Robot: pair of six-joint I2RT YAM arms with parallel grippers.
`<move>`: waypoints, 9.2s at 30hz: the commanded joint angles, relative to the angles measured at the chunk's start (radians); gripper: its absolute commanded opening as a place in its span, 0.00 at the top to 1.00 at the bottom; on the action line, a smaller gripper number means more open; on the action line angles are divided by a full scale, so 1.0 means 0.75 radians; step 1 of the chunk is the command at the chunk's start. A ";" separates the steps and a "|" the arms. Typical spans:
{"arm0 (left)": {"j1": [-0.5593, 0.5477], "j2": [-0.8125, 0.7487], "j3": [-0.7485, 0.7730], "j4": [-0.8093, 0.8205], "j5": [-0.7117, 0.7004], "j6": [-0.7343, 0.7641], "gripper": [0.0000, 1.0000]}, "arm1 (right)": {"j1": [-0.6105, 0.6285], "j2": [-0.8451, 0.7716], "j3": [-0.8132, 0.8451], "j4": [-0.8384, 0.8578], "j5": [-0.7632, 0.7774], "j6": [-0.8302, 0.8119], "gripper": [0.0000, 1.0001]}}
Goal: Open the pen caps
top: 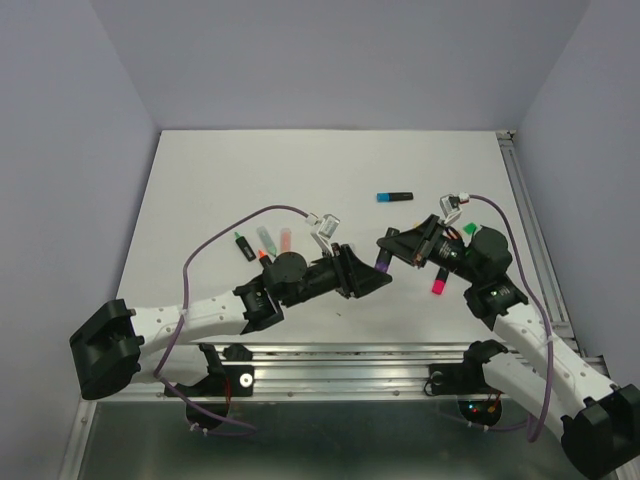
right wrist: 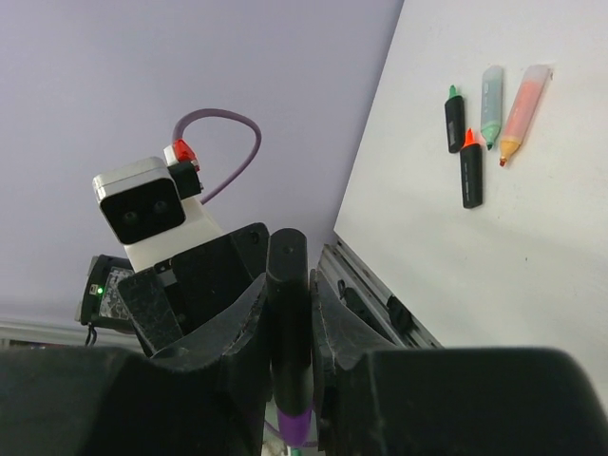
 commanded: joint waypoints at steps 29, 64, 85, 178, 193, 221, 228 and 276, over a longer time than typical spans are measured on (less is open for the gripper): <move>-0.054 -0.133 -0.288 0.248 -0.046 -0.105 1.00 | -0.123 0.476 0.379 0.176 0.270 -0.144 0.99; 0.428 0.416 0.377 -1.263 -0.705 0.064 0.98 | -0.349 0.977 0.666 -0.994 1.223 -0.825 0.99; 0.430 0.462 0.406 -1.290 -0.705 0.099 0.45 | -0.349 1.115 0.770 -0.975 1.183 -0.811 0.72; 0.078 0.208 0.174 -0.431 -0.157 0.300 0.28 | 0.398 0.261 0.138 -0.400 0.728 -0.277 0.97; 0.040 0.190 0.152 -0.476 -0.159 0.259 1.00 | 0.514 0.353 0.187 -0.366 1.311 -0.177 0.99; 0.053 -0.085 -0.032 -0.985 -0.566 0.005 1.00 | -0.050 0.775 0.654 -0.832 1.373 -0.586 0.99; 0.273 0.150 0.144 -1.047 -0.576 0.195 1.00 | -0.197 0.859 0.541 -0.832 1.311 -0.602 0.98; 0.375 -0.420 -0.136 -1.008 -0.431 0.181 0.01 | -0.273 0.693 0.247 -0.992 1.250 -0.676 0.26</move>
